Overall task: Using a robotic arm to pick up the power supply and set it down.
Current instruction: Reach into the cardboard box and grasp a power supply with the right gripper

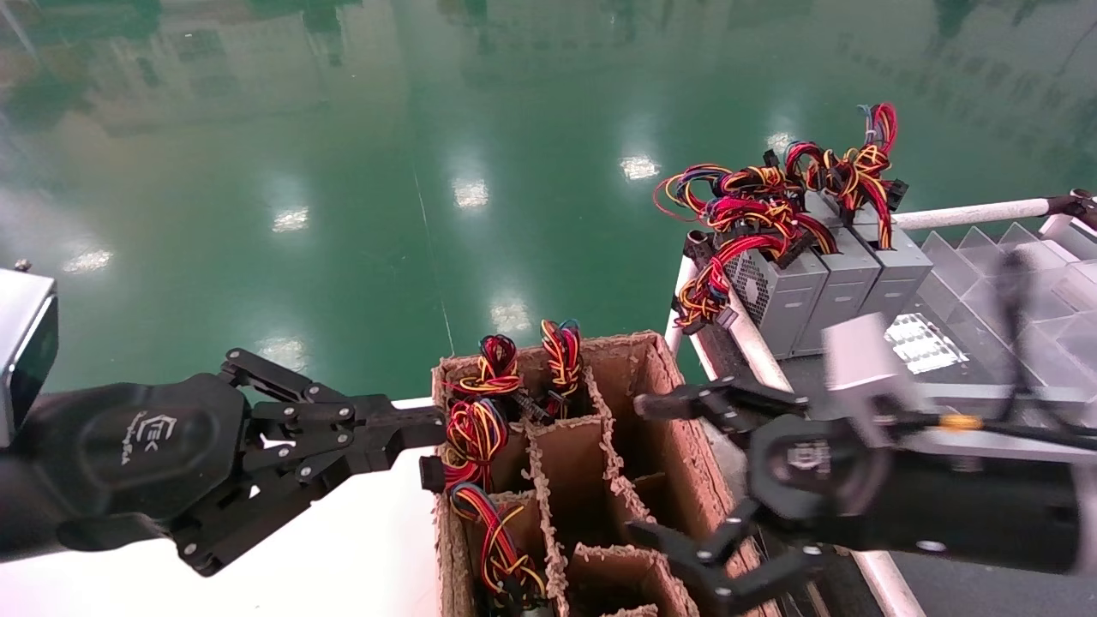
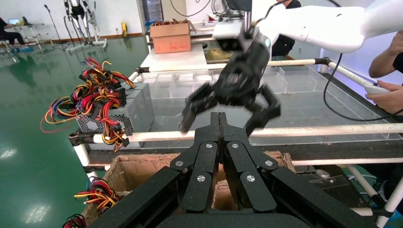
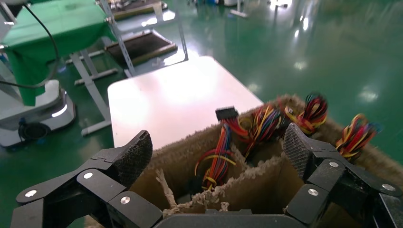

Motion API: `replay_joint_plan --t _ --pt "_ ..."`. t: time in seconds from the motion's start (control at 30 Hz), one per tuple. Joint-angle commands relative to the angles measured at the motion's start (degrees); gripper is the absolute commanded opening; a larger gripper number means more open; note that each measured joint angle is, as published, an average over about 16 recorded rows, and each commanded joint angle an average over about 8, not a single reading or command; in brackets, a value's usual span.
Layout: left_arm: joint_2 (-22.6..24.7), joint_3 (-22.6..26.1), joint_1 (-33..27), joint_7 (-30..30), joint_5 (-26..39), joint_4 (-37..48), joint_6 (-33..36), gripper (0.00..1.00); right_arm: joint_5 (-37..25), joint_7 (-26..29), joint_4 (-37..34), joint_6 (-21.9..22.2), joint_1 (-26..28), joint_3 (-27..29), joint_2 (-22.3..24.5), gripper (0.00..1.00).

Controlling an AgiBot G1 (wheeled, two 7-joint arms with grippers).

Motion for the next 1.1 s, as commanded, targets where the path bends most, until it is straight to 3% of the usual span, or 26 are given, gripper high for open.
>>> replay_joint_plan --t 0.03,0.27,0.3,0.63,0.67,0.9,0.93,1.1 --pt "0.0 0.0 0.0 0.0 0.0 0.0 0.0 0.08 -1.9 0.6 -1.0 0.2 1.1 -1.4 -1.6 1.0" --pt "0.0 0.0 0.0 0.0 0.0 0.0 0.0 0.95 -7.0 1.5 -8.7 -0.7 4.9 -6.0 -8.8 1.0" --pt "0.0 0.0 0.0 0.0 0.0 0.0 0.0 1.0 -7.7 1.6 -9.9 -0.9 5.4 -6.6 -9.8 1.0" --pt "0.0 0.0 0.0 0.0 0.0 0.0 0.0 1.0 -13.5 -0.8 -20.4 -0.3 8.6 -11.3 -19.3 0.99" --pt "0.0 0.0 0.0 0.0 0.0 0.0 0.0 1.0 -13.9 -1.1 -21.4 -0.2 8.8 -11.6 -20.1 0.91" --pt "0.0 0.0 0.0 0.0 0.0 0.0 0.0 1.0 -15.3 -3.6 -27.4 -0.1 10.7 -12.8 -24.7 0.04" --pt "0.0 0.0 0.0 0.0 0.0 0.0 0.0 1.0 -15.4 -4.0 -28.1 -0.1 10.9 -12.9 -25.2 0.0" --pt "0.0 0.0 0.0 0.0 0.0 0.0 0.0 1.0 -15.8 -5.6 -31.3 -0.3 11.8 -13.3 -26.9 0.0"
